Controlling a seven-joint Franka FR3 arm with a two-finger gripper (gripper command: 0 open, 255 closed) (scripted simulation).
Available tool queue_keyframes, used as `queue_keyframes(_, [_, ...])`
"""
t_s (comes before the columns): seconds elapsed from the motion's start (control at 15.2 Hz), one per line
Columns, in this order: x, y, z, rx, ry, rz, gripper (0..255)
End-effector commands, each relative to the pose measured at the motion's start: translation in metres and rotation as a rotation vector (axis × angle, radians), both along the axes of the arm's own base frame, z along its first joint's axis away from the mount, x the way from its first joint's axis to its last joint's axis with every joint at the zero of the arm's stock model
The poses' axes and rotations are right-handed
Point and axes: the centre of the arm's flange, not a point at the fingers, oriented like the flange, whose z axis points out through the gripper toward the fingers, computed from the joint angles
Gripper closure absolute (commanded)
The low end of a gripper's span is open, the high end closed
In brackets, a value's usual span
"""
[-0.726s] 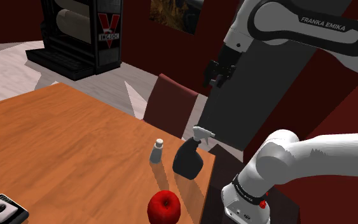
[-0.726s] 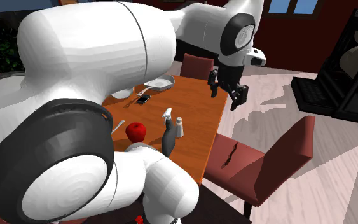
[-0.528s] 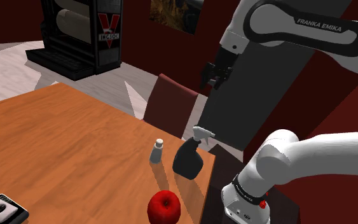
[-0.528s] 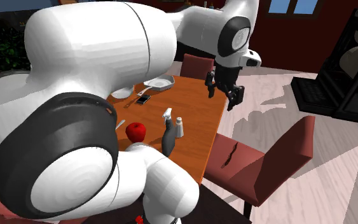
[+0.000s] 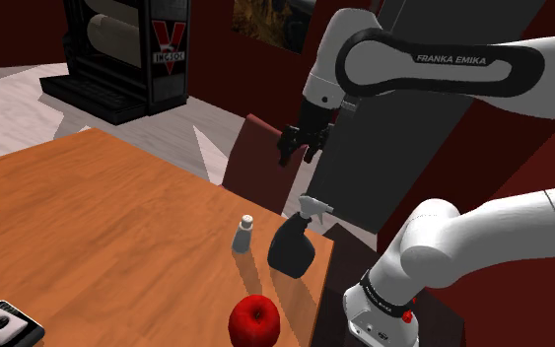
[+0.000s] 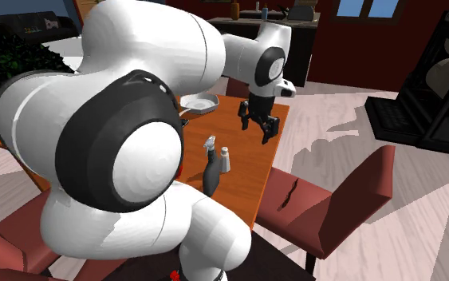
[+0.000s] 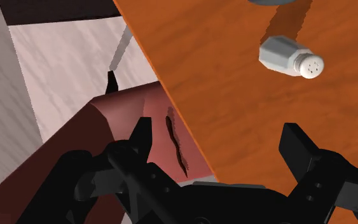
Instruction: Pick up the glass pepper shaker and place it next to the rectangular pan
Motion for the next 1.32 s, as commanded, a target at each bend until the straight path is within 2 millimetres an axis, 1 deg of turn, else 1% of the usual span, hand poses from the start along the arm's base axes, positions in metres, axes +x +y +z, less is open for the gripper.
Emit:
queue_keyframes(0.0, [0.004,0.02,-0.016,0.001,0.021,0.015,0])
queue_keyframes(0.33, [0.012,0.072,-0.057,0.002,0.074,0.052,0])
queue_keyframes(0.66, [0.017,0.125,-0.099,0.004,0.126,0.09,0])
queue_keyframes(0.73, [0.017,0.131,-0.104,0.004,0.132,0.094,0])
queue_keyframes(1.25, [0.011,0.134,-0.143,0.004,0.132,0.094,0])
